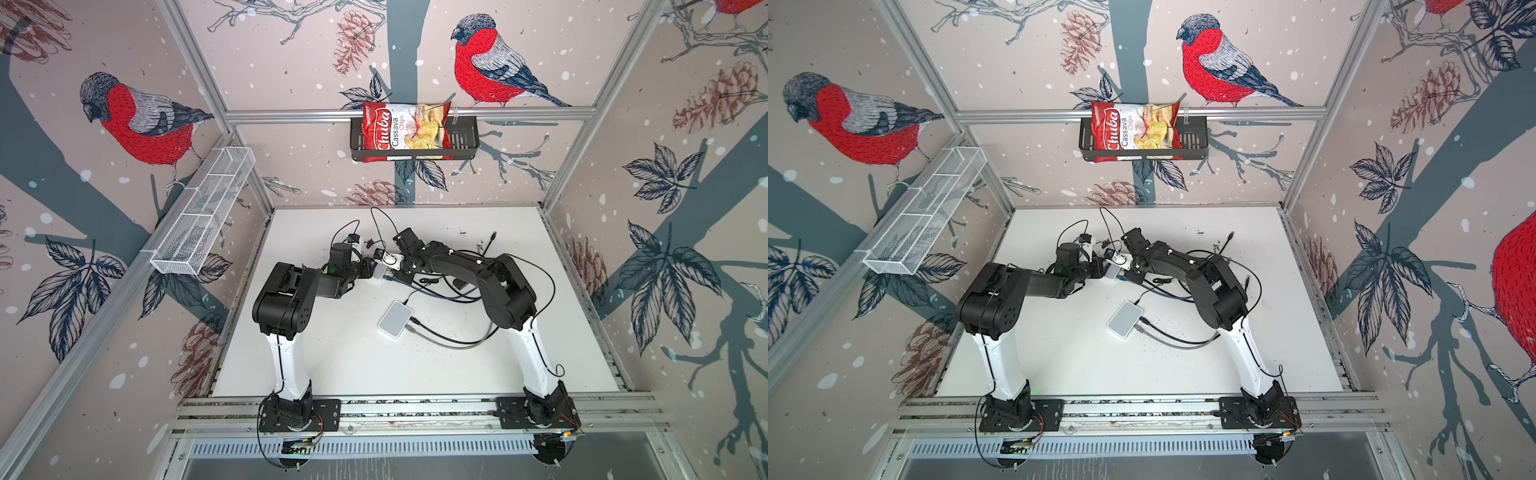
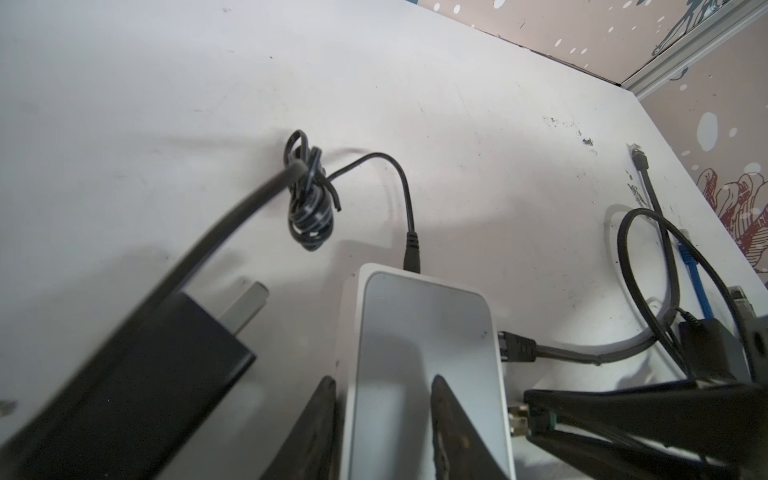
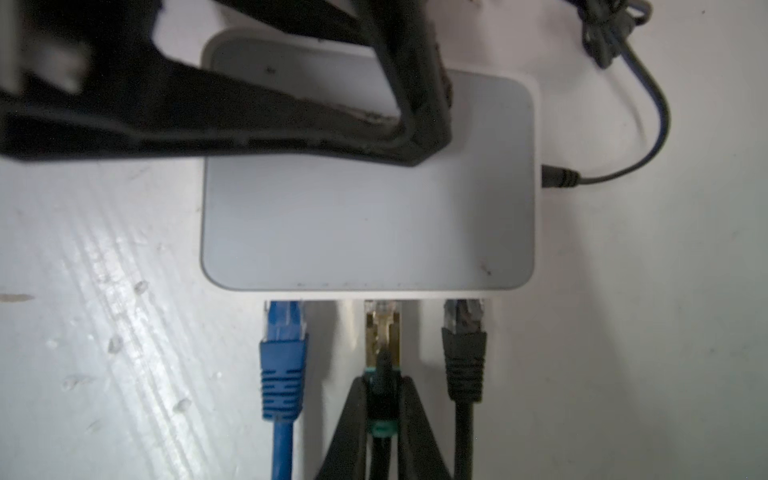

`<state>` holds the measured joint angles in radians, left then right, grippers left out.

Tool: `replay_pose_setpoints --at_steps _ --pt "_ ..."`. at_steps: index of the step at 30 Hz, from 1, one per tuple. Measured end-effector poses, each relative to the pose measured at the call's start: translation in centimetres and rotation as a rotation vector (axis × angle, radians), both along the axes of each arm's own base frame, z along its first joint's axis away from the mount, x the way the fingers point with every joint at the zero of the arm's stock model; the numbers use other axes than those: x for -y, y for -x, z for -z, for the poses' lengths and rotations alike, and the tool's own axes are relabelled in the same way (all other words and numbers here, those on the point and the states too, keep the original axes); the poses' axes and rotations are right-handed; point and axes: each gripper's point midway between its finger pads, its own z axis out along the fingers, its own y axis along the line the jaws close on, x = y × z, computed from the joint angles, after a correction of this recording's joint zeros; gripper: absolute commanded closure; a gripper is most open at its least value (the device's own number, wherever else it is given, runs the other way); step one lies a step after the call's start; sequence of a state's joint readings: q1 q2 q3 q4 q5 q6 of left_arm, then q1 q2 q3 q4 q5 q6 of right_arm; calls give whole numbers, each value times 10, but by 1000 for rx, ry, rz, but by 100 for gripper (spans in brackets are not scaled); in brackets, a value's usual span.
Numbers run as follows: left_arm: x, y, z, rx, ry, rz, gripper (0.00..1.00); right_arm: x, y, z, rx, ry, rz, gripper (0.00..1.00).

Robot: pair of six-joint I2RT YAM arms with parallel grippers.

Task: Insert the plug into the switch port
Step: 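Push the green-banded plug into the port between blue and black plugs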

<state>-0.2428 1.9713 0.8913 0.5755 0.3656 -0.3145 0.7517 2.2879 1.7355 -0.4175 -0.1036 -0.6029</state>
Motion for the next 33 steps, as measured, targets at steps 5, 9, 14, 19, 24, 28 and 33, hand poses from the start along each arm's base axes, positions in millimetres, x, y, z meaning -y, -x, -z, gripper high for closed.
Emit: replay_pose_setpoints --at_steps 5,9,14,19,24,28,33 --pt "1 1 0 15 8 2 64 0 0 1 -17 17 1 89" --pt "2 3 1 27 10 4 64 -1 -1 1 -34 34 1 89" --pt "8 7 1 37 16 19 64 -1 0 0 -48 57 5 90" --pt "14 8 0 50 17 33 65 0 3 -1 -58 83 8 90" --pt "16 8 0 52 14 33 65 0 4 0 -52 93 16 90" --pt "18 9 0 53 16 35 65 0 5 -1 -55 86 28 90" --pt "24 9 0 71 13 49 66 4 9 -2 -51 65 50 90"
